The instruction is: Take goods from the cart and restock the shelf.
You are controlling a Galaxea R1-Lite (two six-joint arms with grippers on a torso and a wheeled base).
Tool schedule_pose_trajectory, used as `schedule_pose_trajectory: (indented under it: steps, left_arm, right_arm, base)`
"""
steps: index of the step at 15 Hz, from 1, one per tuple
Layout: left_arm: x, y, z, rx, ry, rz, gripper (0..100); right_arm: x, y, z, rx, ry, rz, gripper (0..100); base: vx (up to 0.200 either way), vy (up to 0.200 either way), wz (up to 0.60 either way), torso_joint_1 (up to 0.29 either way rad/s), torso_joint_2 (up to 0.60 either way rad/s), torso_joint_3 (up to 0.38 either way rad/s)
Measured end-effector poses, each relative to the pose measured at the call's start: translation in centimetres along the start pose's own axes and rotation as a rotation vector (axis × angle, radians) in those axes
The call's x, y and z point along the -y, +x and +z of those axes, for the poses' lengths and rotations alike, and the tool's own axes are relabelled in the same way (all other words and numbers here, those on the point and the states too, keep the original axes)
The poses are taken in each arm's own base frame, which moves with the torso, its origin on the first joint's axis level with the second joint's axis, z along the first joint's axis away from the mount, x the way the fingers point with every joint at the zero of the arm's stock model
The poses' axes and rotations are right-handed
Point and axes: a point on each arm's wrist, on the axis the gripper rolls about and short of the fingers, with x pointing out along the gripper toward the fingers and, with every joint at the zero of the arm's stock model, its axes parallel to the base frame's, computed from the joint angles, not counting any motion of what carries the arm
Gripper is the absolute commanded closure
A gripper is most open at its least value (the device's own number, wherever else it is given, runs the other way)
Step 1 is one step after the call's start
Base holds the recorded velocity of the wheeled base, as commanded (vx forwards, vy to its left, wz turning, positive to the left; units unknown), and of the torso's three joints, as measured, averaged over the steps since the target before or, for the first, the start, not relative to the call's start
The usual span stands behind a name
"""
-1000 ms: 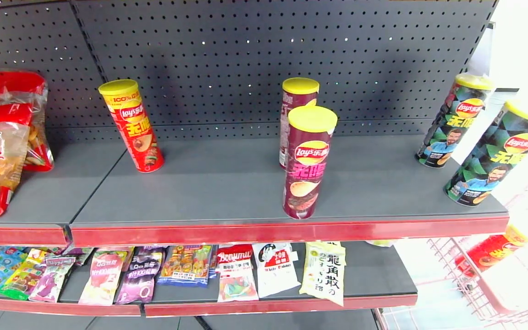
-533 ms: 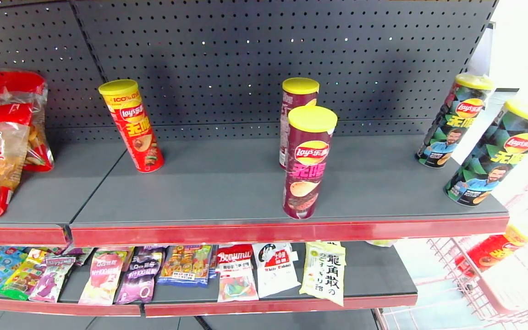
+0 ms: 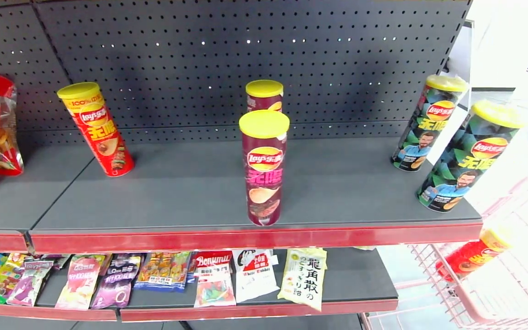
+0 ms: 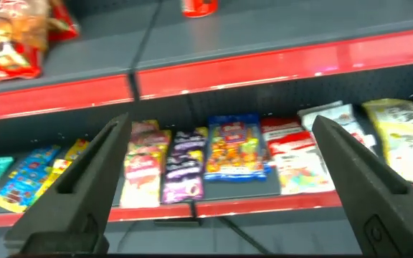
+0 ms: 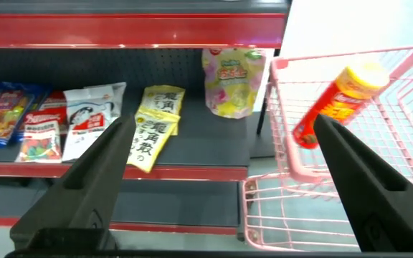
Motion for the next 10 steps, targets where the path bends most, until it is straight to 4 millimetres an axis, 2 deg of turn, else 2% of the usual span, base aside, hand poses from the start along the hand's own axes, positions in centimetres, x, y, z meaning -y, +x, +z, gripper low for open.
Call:
schedule_pose_trajectory:
  steps: [8,10]
  left_arm:
    - [0.01,0.01,-0.05,-0.001,-0.005,-0.001,0]
    - [0.02,0.01,-0.05,-0.001,-0.007,-0.004,0]
  right_arm:
    - [0.0,0.0,0.0,0.0,0.003,0.0,0]
    - [0.0,0.0,0.0,0.0,0.003,0.0,0]
  base:
    - [0.0,-0.2,0.0,-0.002,0.0,0.002]
    - [0.0,0.0,0.0,0.0,0.0,0.0]
